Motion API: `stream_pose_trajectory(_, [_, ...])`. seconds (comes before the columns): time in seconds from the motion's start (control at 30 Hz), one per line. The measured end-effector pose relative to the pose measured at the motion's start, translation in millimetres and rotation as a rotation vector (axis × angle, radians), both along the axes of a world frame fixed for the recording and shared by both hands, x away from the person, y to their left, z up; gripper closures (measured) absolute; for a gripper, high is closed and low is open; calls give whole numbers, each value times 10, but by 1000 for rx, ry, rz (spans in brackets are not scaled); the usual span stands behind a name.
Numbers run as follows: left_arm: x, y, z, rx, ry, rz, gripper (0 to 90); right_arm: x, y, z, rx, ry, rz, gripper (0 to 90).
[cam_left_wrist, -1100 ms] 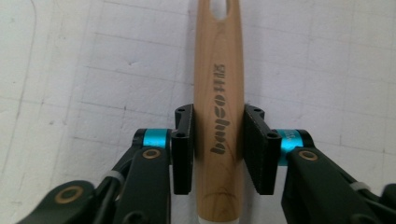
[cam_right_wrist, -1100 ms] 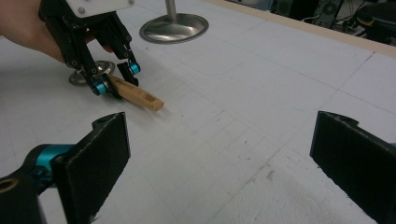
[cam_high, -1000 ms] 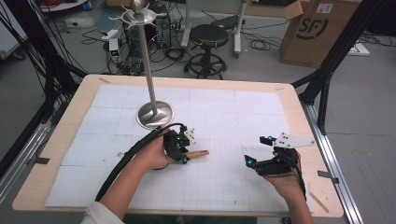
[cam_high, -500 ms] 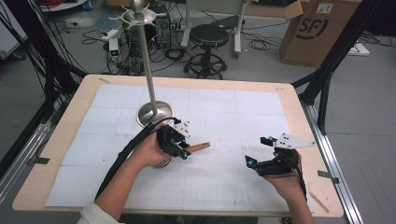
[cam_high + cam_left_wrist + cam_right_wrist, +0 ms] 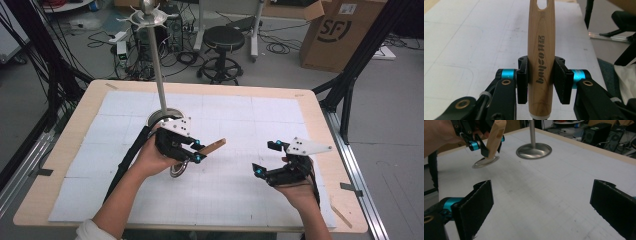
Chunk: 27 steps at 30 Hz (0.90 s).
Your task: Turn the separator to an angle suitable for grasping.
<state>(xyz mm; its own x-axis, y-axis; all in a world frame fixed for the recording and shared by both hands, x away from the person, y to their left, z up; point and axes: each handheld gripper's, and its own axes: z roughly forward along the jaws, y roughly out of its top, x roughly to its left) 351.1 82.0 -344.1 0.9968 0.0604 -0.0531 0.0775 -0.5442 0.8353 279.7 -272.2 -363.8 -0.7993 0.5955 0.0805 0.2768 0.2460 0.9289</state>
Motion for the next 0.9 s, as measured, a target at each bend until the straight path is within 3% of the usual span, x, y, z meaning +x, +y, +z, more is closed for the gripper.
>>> stream_pose_trajectory(0.37, [-14, 111, 99, -144, 30, -37, 678, 92, 232, 264, 74, -42, 85, 60])
stream_pose_trajectory(0.53, [-22, 124, 117, -164, 16, -35, 678, 127, 328, 313, 97, -57, 122, 75])
stream_pose_trajectory(0.6, [-24, 121, 118, -168, 12, -38, 678, 135, 387, 335, 100, -48, 154, 147])
stream_pose_trajectory(0.9, [-43, 109, 130, -198, -12, -50, 678, 193, 563, 395, 144, -48, 229, 180])
